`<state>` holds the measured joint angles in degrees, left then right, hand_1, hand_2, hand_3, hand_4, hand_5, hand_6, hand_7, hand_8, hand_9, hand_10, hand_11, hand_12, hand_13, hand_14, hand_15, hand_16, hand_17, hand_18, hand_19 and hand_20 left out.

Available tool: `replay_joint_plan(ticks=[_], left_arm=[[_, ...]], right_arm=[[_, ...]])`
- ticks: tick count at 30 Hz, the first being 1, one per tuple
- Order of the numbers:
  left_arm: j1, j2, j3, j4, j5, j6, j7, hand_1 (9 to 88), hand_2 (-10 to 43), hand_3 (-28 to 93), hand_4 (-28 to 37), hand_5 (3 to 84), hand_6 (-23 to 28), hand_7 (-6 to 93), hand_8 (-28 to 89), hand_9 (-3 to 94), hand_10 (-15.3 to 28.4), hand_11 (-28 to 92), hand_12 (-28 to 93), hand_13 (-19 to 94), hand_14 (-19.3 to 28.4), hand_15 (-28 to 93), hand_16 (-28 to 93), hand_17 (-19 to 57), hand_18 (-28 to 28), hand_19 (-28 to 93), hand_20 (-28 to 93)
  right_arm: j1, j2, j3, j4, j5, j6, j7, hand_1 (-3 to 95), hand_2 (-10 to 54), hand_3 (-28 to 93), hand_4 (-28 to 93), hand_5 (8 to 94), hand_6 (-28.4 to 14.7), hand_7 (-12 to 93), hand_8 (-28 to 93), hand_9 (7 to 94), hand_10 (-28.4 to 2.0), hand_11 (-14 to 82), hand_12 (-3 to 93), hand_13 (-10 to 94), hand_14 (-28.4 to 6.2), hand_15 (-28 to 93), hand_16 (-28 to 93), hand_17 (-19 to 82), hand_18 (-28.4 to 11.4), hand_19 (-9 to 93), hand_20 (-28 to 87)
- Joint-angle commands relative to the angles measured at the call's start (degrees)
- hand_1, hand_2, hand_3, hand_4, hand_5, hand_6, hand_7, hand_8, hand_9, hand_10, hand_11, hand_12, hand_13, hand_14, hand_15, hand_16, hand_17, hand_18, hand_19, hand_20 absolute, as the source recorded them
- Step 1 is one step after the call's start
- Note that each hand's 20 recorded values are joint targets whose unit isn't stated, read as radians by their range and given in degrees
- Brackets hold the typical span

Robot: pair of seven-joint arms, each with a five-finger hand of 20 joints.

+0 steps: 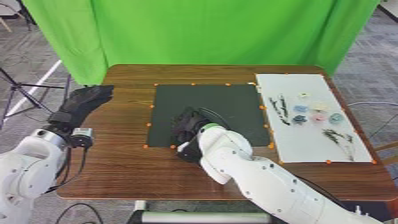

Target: Arrange flowers

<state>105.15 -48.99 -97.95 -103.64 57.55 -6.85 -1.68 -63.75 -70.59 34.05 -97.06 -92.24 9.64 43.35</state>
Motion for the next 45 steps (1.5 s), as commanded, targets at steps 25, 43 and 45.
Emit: replay_joint_plan(ticks=[25, 43, 45], left_arm=[[-1.0, -0.82, -0.38, -0.24, 1.12, -2.79, -1.16, 28.5, -0.8, 59, -15.8, 38.7, 6.4, 10.6, -4, 32.0, 13.6, 12, 13, 25, 16.8, 11, 3, -1.0, 11.0, 5, 13], [5.6, -0.10, -6.78, -1.10, -1.42, 5.27, 10.49, 28.0, -7.2, 59, -18.1, 38.5, 6.5, 11.0, -5, 32.7, 13.7, 13, 13, 25, 15.5, 8, 2, 1.4, 12.2, 6, 11], [7.0, -0.42, -7.77, -1.46, -1.86, 5.55, 10.93, 28.0, -8.4, 59, -18.4, 38.5, 6.5, 11.0, -5, 32.7, 13.7, 13, 13, 25, 15.4, 8, 3, 1.6, 11.9, 6, 11]], right_arm=[[0.5, 1.0, 1.6, -0.6, -0.9, -2.1, -0.2, 56.7, -9.5, 40, 12, 66.0, -6.0, 32, 26, 91.4, -12.9, 24.0, 27.4, 94, 0.4, 54, 24, 66, -10.5, 87, 46], [-14.1, 25.1, 21.9, -17.9, -8.7, 5.5, -7.2, 41.3, -9.5, 60, -1, 61.0, -6.2, 24, -3, 76.9, -15.8, 19.2, 23.8, 89, -5.2, 41, 35, 57, -14.6, 89, 43], [-19.4, 28.0, 26.5, -19.5, -10.7, 5.5, -7.4, 40.6, -9.5, 60, -2, 58.7, -5.5, 22, -4, 73.4, -16.3, 17.0, 23.4, 88, -5.9, 41, 35, 55, -15.1, 88, 42]])
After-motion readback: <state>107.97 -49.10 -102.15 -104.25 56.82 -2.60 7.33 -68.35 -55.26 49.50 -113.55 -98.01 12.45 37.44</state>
